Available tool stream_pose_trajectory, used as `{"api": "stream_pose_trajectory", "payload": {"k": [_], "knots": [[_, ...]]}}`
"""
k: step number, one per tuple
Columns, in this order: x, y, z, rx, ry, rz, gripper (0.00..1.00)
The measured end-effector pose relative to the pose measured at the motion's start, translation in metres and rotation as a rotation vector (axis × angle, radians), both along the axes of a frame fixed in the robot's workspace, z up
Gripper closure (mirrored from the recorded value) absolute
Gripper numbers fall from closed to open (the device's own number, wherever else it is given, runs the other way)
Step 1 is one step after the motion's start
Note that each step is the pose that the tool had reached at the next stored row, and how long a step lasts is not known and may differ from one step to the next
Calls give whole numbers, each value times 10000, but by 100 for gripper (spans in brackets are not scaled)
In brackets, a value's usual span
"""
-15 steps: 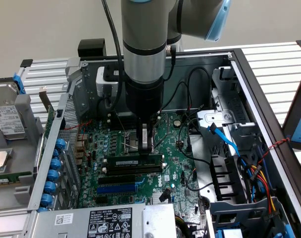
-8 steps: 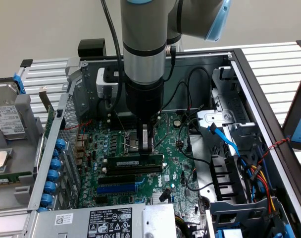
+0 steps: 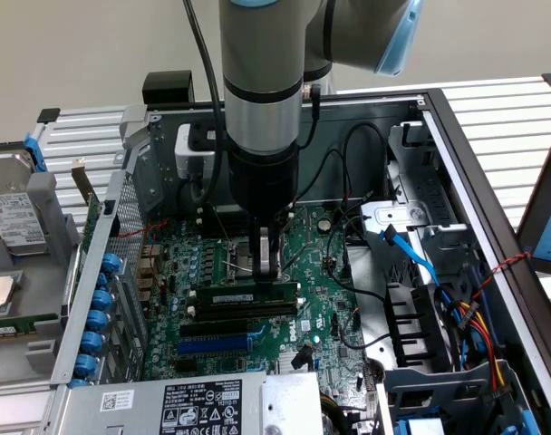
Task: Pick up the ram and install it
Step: 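Insert the ram into the slot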
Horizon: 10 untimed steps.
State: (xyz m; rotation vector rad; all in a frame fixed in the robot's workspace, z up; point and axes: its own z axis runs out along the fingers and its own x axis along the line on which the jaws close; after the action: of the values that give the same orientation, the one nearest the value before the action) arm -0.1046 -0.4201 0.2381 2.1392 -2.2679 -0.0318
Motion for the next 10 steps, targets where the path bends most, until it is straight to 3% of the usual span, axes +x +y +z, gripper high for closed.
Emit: {"api": "stream_pose_trajectory", "payload": {"k": [3, 10], "knots": [[-2, 3, -7, -3, -55, 0, 88], [-6, 7, -7, -1, -60, 0, 88]]}}
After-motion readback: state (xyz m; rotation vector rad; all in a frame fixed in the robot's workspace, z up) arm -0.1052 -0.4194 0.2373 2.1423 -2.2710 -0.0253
